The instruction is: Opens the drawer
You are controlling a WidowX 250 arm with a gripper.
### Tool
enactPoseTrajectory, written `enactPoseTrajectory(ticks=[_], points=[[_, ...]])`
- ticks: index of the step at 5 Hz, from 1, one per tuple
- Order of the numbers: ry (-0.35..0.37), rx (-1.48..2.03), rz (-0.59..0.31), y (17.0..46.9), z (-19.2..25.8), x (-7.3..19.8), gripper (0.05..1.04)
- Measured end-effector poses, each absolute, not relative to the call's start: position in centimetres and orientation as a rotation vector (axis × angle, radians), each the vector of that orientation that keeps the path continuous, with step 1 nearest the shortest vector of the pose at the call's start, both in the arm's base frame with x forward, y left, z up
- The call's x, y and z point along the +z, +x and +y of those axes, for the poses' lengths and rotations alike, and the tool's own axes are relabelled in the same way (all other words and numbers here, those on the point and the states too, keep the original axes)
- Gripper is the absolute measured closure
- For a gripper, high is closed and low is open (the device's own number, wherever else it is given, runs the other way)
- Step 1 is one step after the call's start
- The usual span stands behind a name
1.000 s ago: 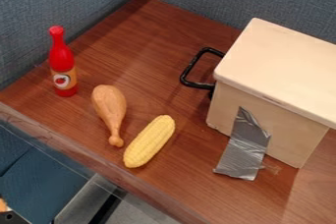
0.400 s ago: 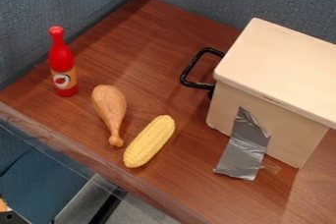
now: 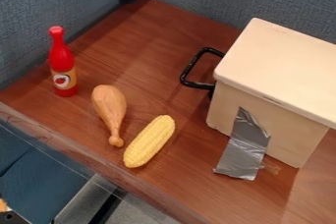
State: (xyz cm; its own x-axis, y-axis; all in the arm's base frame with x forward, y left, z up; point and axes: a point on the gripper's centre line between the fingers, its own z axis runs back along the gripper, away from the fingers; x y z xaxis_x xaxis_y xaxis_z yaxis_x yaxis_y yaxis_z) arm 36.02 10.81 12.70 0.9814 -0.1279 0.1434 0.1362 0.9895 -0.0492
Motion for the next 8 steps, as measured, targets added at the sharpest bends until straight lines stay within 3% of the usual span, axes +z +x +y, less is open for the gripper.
enactPoseTrajectory(ticks=[3,5,8], points=[[-0.094,-0.183,-0.143,38.3,4.3,10.7,0.083],[-0.033,-0.068,-0.104,39.1,1.8,8.5,0.083],[-0.010,-0.077,-0.079,39.3,-0.5,6.3,0.083]])
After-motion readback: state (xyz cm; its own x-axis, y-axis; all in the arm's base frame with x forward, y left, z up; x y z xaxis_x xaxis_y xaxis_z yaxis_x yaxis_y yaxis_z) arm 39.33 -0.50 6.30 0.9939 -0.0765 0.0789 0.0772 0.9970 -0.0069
